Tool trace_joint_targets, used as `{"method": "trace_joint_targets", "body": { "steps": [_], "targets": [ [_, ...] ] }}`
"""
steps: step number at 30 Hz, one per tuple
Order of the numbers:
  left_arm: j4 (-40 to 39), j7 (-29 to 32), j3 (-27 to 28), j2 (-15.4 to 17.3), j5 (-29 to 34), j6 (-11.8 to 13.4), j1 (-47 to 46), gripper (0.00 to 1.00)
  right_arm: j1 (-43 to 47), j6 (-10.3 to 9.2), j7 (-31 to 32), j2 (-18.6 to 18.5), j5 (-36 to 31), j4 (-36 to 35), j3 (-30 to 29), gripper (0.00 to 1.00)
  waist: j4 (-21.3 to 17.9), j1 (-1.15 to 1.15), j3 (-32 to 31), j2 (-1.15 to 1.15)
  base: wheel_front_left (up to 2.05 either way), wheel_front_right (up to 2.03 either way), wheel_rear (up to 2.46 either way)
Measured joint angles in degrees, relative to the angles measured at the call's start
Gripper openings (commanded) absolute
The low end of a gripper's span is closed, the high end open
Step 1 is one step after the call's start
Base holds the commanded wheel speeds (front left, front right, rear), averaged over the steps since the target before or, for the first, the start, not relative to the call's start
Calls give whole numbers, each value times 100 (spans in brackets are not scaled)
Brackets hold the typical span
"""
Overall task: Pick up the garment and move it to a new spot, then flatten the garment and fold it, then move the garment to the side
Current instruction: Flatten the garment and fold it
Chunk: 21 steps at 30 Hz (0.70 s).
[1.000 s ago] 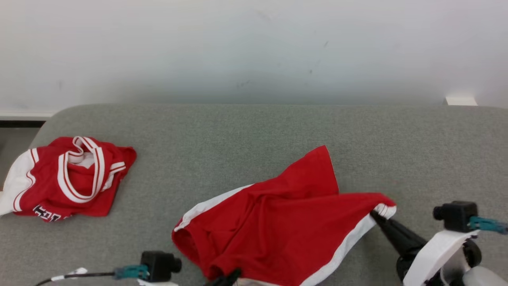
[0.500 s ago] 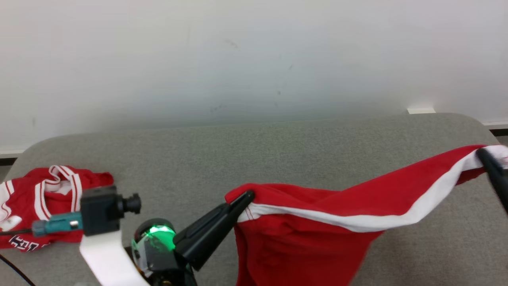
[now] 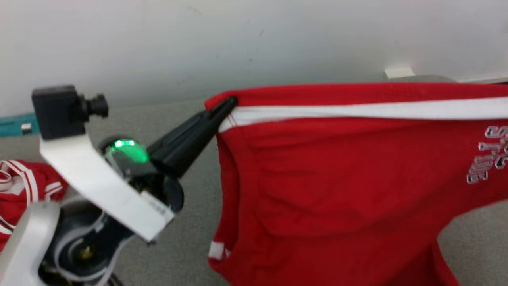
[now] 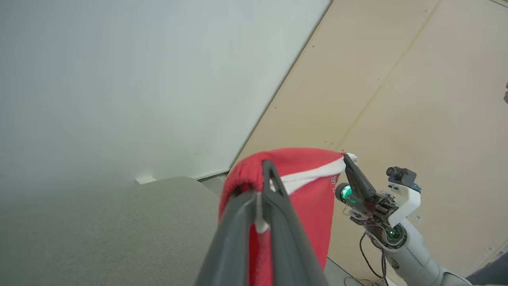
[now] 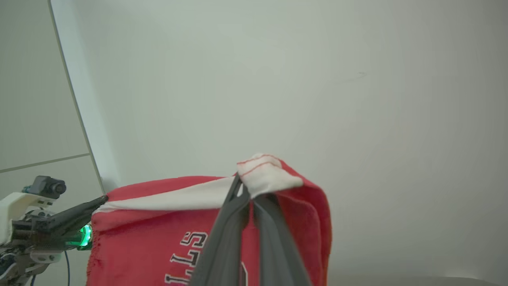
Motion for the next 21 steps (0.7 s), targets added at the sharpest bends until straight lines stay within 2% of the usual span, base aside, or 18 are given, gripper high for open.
{"method": "trace_joint_targets", "body": {
  "steps": [2, 5, 8, 10, 13, 16, 19, 21],
  "targets": [
    [500, 68, -70, -32, 240, 59, -530, 0, -502, 7, 200, 197, -121, 316, 189, 0, 4, 0, 238, 0, 0, 0, 0],
    [1370, 87, -222, -275, 514, 79, -1452, 0, -1558, 7, 586, 743, -444, 1061, 565, 0, 33, 0, 623, 0, 0, 0, 0],
    [2376, -78, -260, -549, 821, 53, -2457, 0, -2994, 5, 1010, 1655, -922, 2072, 864, 0, 66, 1, 1021, 0, 0, 0, 0],
    [3094, -413, -246, -793, 1100, 26, -3192, 0, -4066, 7, 1154, 2307, -1444, 2792, 884, 0, 82, 1, 1294, 0, 0, 0, 0],
    [4135, -1116, -363, -1002, 1809, -219, -4312, 0, -5527, 5, 1189, 3186, -2201, 3786, 744, 0, 105, 2, 1712, 0, 0, 0, 0],
    [5090, -2023, -426, -1261, 2320, -501, -5052, 0, -6499, 5, 936, 3857, -2750, 4403, 650, 0, 119, 2, 2087, -1, 0, 0, 0],
    [5903, -2755, -499, -1449, 2497, -827, -5338, 0, -6802, 5, 690, 4197, -3031, 4740, 676, 0, 126, 3, 2356, -1, 0, 0, 0],
    [6308, -3144, -565, -1526, 2575, -1013, -5313, 0, -6698, 5, 642, 4237, -3106, 4863, 816, 0, 140, 3, 2442, 0, 0, 0, 0]
  ]
}}
